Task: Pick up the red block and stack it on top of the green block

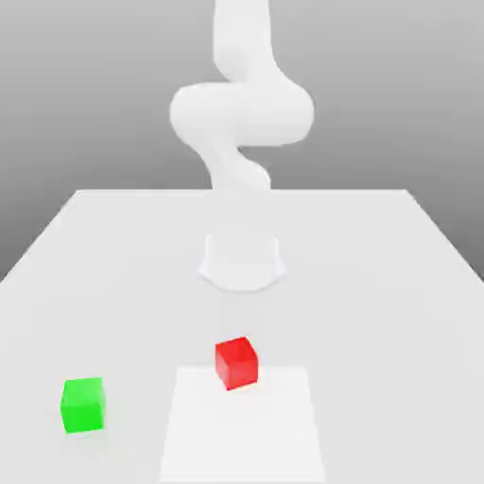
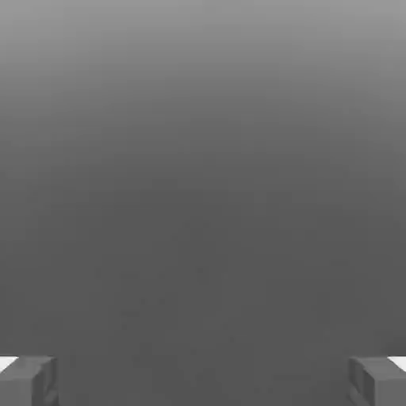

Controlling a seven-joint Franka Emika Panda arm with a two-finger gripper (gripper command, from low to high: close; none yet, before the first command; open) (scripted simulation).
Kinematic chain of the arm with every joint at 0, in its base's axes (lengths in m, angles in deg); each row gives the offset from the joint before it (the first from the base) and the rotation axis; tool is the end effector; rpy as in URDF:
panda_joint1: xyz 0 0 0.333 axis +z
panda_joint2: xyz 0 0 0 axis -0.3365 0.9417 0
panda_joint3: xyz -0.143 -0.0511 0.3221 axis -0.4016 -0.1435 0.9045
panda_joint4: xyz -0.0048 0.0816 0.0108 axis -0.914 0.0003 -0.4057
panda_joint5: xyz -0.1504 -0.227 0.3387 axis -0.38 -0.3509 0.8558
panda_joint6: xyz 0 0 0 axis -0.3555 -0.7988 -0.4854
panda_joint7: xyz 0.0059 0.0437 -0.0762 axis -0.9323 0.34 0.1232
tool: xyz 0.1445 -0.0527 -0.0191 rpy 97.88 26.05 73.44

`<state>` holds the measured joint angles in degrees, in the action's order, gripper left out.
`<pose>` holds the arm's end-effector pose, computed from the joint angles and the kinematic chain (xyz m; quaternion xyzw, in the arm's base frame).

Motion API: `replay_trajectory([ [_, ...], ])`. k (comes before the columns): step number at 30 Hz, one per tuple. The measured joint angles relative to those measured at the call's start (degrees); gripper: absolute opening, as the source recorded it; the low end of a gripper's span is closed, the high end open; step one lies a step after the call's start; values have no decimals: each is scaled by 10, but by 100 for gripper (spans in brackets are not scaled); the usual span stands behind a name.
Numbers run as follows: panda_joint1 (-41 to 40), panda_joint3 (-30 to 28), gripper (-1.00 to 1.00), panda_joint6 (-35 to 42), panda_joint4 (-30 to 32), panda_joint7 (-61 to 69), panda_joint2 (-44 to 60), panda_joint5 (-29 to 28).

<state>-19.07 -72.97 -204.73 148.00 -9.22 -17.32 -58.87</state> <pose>0.4191 -0.0041 0.6522 -0.8676 0.3491 -0.3279 0.1339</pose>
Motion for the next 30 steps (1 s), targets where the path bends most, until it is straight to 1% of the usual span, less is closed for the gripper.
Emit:
replay_trajectory([
  [12,30,-45,0,-164,228,131,195,-17],
  [16,41,-62,0,-235,310,180,284,-27],
  [18,47,-65,0,-297,331,210,364,-14],
  [20,48,-59,0,-344,332,234,422,11],
  [22,36,-38,0,-382,328,256,468,39],
  [24,14,-12,0,-419,323,265,510,52],
  [25,8,-6,-100,-428,322,267,521,55],
  [30,8,-6,-100,-427,322,265,521,53],
])
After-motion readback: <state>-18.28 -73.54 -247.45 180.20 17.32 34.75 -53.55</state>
